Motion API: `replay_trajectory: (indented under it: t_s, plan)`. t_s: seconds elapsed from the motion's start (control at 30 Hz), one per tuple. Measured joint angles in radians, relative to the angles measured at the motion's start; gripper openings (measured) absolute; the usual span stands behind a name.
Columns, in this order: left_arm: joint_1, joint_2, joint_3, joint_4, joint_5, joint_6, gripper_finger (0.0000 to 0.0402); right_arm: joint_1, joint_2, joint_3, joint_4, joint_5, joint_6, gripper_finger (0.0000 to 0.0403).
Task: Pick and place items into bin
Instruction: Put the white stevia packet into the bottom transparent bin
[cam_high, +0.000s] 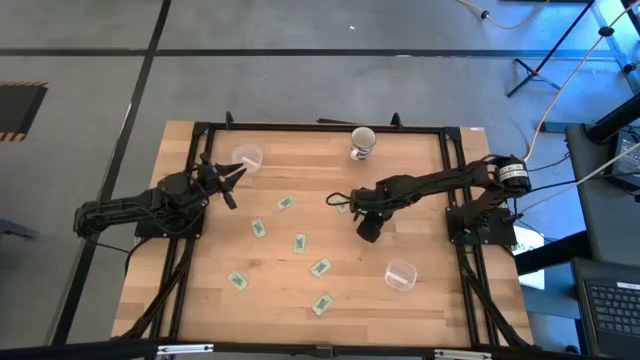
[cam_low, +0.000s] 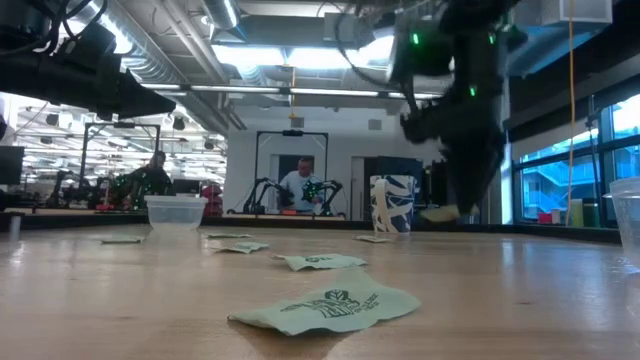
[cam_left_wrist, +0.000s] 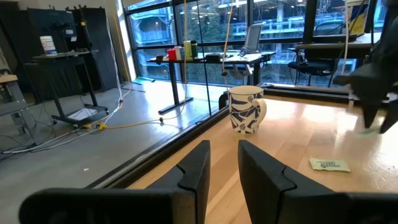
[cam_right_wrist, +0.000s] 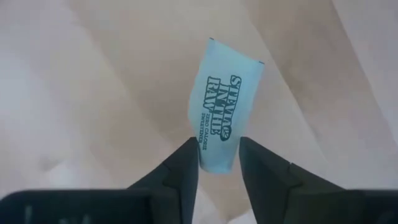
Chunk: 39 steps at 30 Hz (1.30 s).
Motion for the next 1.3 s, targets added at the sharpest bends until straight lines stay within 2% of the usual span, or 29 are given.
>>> replay_trajectory:
  t_s: [0.1,0.2,0.33,0.43,0.67,0.8,1.03,1.3]
  plan:
    - [0.000,0.000,0.000,0.000,0.000,0.000,0.0077,0.047,0.000,0.093,-0.137,0.000,-0.003,0.0119]
    - [0.000,0.000,0.000,0.000,0.000,0.000,0.0077,0.116,-0.001,0.185,-0.289,-0.001,0.065,0.0119]
    - [0.000,0.000,0.000,0.000,0.000,0.000,0.0077,0.238,-0.002,0.283,-0.435,-0.002,0.232,0.0119]
    - [0.000,0.000,0.000,0.000,0.000,0.000,0.0077,0.340,-0.002,0.308,-0.473,-0.014,0.380,0.0119]
    - [0.000,0.000,0.000,0.000,0.000,-0.001,0.0077,0.552,-0.002,0.264,-0.478,-0.020,0.735,0.0119]
    - [0.000,0.000,0.000,0.000,0.000,-0.001,0.0077,0.634,-0.002,0.225,-0.457,-0.020,0.858,0.0119]
    - [0.000,0.000,0.000,0.000,0.000,-0.001,0.0077,0.680,-0.002,0.140,-0.293,-0.020,0.854,0.0119]
    - [0.000,0.000,0.000,0.000,0.000,-0.027,0.0077,0.670,-0.002,0.067,-0.242,-0.032,0.852,0.0119]
